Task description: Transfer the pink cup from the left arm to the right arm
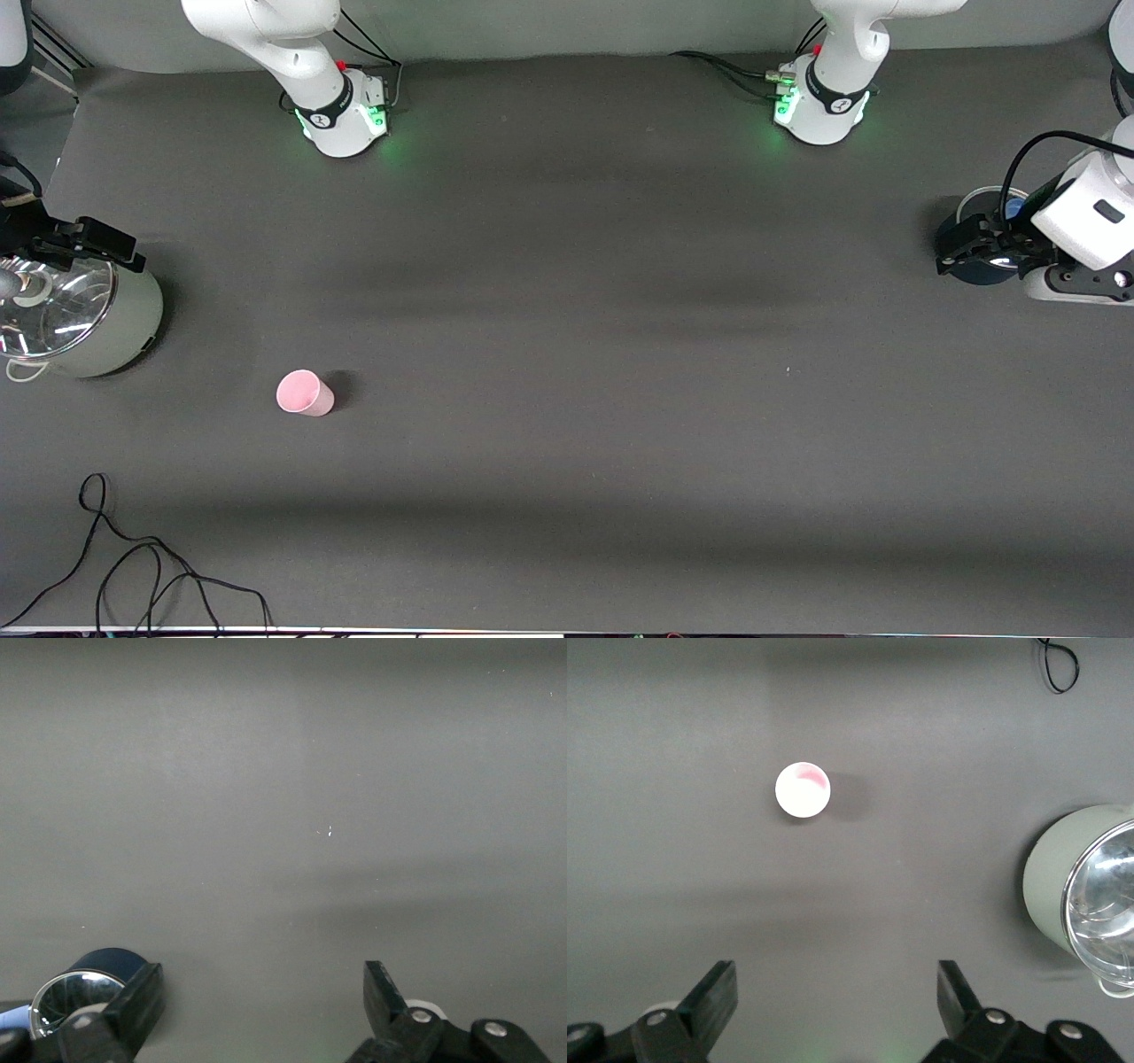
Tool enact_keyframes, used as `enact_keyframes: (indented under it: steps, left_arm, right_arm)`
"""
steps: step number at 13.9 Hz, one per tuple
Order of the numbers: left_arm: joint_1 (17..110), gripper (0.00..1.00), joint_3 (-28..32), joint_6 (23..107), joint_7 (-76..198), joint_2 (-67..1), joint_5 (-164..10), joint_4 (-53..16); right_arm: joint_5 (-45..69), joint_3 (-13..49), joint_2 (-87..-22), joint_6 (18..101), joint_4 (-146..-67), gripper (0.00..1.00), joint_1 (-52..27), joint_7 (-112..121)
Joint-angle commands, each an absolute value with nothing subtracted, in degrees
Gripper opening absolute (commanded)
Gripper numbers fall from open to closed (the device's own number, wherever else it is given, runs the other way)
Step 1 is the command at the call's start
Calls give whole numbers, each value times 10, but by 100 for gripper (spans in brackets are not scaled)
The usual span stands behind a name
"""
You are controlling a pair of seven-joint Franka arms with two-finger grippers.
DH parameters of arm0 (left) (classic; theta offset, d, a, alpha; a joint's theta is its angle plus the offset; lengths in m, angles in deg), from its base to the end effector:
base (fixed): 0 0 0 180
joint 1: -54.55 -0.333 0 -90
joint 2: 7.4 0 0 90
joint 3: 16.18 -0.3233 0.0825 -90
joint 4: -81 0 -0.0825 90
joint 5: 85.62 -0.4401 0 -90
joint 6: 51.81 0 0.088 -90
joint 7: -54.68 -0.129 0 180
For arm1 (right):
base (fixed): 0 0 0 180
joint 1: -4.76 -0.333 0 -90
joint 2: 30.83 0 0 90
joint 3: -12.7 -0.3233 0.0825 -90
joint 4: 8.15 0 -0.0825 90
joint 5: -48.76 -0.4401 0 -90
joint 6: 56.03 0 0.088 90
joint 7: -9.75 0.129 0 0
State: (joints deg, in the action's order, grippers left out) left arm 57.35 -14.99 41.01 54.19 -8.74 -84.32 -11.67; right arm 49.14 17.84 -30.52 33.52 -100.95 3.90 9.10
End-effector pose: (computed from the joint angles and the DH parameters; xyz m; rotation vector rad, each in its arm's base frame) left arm 0.6184 -0.0458 0.5750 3.1166 -0.1198 -0.0335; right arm 0.6035 -0.0462 0.5867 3.1350 -0.0991 -0.0809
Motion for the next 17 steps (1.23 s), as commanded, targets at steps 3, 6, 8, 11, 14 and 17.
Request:
enact_keyframes:
  steps: [3,6,8,11,14,17]
  left_arm:
    - [567,100,-145,405,535,-77,-844,-127]
    - [568,100,-145,399,537,-78,-849,-125]
    - [568,100,-145,398,536,-78,-852,-125]
    - [567,100,-145,397,537,-78,-853,-125]
    - [568,100,-145,385,535,-78,-861,-123]
    - [568,100,-145,379,535,-78,-864,-122]
  right_arm:
    - [498,177,-313,327,-995,100,37,101]
    - [498,177,-312,326,-996,100,37,98]
    - [498,177,-313,325,-995,100,37,101]
    - [498,178,-312,325,-995,100,38,99]
    - [497,178,-314,325,-994,100,37,101]
    - [497,177,-313,325,-995,100,37,100]
